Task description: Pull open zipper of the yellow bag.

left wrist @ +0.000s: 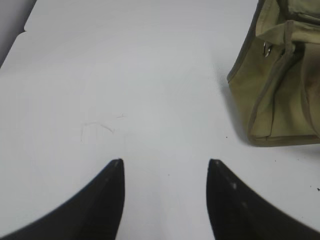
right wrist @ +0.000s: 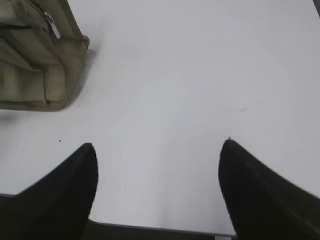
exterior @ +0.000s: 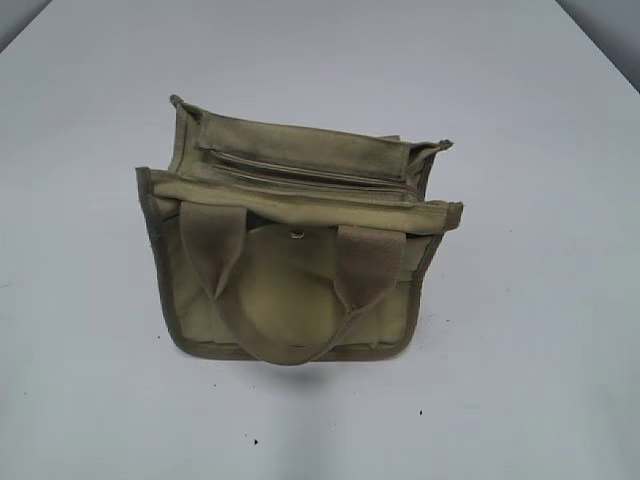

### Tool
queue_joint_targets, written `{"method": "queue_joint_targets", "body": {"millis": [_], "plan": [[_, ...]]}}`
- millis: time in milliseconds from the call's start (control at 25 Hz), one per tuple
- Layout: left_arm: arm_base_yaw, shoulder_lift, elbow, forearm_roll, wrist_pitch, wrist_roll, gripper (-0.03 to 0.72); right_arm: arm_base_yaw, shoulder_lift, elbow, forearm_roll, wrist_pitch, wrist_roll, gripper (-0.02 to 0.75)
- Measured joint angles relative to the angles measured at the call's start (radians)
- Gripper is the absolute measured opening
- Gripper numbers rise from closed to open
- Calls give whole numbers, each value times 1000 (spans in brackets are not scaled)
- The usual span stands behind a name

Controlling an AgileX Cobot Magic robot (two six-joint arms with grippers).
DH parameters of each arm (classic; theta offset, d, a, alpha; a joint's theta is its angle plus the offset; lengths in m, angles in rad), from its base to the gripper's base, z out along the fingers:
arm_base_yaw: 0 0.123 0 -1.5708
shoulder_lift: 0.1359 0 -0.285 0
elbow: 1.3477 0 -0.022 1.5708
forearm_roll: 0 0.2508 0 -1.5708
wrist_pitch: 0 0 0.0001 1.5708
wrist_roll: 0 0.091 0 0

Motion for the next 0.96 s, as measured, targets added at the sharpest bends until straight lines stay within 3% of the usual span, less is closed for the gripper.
{"method": "queue_joint_targets", "body": {"millis": [960], "plan": [[0, 0, 0, 0, 0, 0, 384, 0, -13, 0, 65, -1, 0, 582]]}}
